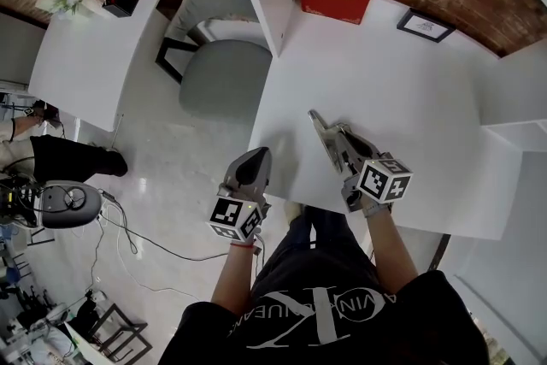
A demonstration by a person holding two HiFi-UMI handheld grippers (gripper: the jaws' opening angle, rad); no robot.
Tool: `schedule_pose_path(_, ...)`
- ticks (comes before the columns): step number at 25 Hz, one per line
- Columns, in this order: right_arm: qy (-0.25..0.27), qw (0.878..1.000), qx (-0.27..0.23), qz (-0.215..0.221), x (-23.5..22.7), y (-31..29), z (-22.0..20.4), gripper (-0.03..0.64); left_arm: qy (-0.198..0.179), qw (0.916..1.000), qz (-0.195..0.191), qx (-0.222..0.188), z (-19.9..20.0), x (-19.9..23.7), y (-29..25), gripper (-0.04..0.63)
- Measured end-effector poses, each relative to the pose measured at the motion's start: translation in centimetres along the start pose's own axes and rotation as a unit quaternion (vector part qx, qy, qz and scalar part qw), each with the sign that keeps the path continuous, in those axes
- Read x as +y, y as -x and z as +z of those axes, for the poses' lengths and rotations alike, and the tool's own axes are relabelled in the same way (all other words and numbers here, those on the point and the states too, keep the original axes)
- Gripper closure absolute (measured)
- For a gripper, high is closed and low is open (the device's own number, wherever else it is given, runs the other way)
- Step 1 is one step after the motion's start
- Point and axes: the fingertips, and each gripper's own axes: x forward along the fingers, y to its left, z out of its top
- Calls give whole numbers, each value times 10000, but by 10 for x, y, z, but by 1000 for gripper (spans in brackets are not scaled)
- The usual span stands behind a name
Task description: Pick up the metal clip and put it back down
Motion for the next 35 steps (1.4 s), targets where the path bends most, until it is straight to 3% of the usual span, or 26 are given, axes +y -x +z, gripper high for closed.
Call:
schedule_pose_path(6, -63, 9999, 115, 70, -4, -2, -1, 591, -11, 10000, 0, -5, 0, -3, 0, 588)
schedule_pose_path(21, 329, 9983, 373, -299, -12, 1, -6, 589, 28, 10000, -2, -13, -1, -7, 5, 588)
schedule_pose_path(28, 421, 9981, 277, -348, -12, 10, -2, 531, 19, 10000, -21, -36, -1, -9, 10, 588)
schedule_pose_path(35, 794, 9952, 28, -577, -3, 31, 15, 527, -91, 9997, -110, -178, 12, -11, 13, 588)
